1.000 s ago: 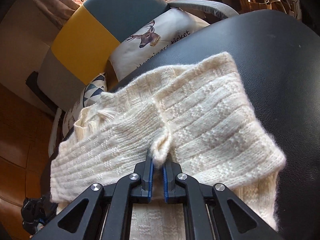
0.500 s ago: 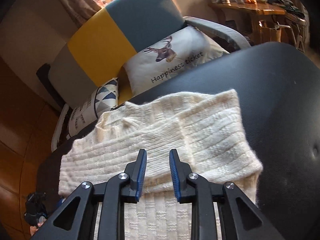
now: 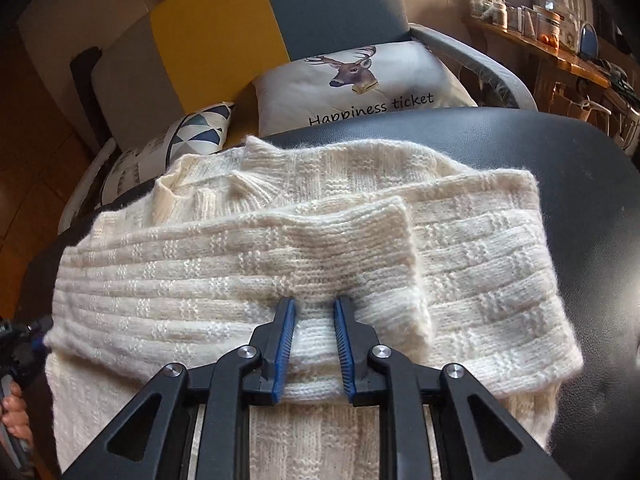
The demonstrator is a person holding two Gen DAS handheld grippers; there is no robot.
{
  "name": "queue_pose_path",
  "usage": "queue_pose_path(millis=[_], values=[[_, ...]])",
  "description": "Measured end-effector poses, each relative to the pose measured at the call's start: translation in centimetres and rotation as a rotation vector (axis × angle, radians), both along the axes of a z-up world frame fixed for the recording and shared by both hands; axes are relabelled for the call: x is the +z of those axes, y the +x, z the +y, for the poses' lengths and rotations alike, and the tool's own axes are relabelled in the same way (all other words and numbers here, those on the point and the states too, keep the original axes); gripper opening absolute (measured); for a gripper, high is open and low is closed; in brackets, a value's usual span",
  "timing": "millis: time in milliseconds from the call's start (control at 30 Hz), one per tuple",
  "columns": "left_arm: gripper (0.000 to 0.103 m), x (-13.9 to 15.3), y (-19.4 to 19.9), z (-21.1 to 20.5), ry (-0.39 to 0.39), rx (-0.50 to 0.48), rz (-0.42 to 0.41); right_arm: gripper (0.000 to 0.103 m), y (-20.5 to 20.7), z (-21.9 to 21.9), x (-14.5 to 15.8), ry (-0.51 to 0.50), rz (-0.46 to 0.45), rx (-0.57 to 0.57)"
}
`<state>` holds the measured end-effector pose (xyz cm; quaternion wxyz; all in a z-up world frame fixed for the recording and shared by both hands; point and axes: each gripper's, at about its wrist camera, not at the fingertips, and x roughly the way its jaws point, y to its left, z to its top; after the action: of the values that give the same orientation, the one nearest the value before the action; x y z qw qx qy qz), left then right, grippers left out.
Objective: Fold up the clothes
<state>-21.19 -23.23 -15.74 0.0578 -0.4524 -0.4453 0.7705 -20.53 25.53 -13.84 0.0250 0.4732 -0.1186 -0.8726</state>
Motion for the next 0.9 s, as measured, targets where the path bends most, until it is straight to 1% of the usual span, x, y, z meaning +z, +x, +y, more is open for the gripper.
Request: queue_pose_path(millis=[67,100,167,267,400,467,500,533,600,633,667,700,767,800,900], values=[[0.035,0.6,-0.6,-1.2,-0.009,0.017,0.016,0.019,0.0,0.2,0.1,-0.021,0.000,-0.001],[0.038,0.7,-1.2,-1.6,-0.011,0.016,0.014,0.019,0.0,0.2,0.1,-0.033,-0.002,-0.001],[0.039,0.8,-3.2,-1.7,-0.026,0.000,-0.005,0.020,-0.1,0.2,0.3,-0.049,-0.006,0.006],[0.039,0.5,-5.8,-1.5,0.006,-0.035,-0.017,0.020,-0.2,0.1,0.6,-0.064,-0.008,0.026],[0.040,-0.1,-10.9,0.8,-0.001,-0.102,-0.015,0.020,0.0,0.3,0.5,-0.089,0.000,0.038],[0.040,-0.7,-12.4,1.4,0.015,-0.128,-0.029,0.020,0.1,0.3,0.4,-0.090,0.006,0.047],[0.040,-0.9,-12.8,1.7,0.021,-0.147,-0.019,0.020,0.1,0.3,0.4,-0.089,0.009,0.053],[0.040,-0.9,-13.0,2.0,0.001,-0.160,-0.007,0.020,0.1,0.3,0.4,-0.087,0.012,0.058],[0.017,-0.2,-12.9,2.5,-0.040,-0.174,0.017,0.020,0.1,0.3,0.3,-0.087,0.018,0.065],[0.013,0.6,-12.3,2.7,-0.063,-0.165,0.045,0.020,0.2,0.2,0.3,-0.081,0.021,0.068],[0.013,1.8,-11.7,3.1,-0.119,-0.154,0.088,0.020,0.3,0.1,0.3,-0.070,0.026,0.072],[0.013,2.4,-11.2,3.8,-0.225,-0.152,0.095,0.019,0.4,0.1,0.3,-0.059,0.031,0.075],[0.013,3.2,-10.3,5.6,-0.454,-0.151,0.090,0.019,0.7,-0.3,0.2,-0.032,0.045,0.063],[0.013,2.7,-10.4,6.2,-0.514,-0.161,0.070,0.020,0.8,-0.7,0.2,-0.005,0.051,0.058],[0.014,2.8,-10.2,5.8,-0.524,-0.126,0.043,0.020,1.0,-1.7,0.4,0.064,0.064,0.047]])
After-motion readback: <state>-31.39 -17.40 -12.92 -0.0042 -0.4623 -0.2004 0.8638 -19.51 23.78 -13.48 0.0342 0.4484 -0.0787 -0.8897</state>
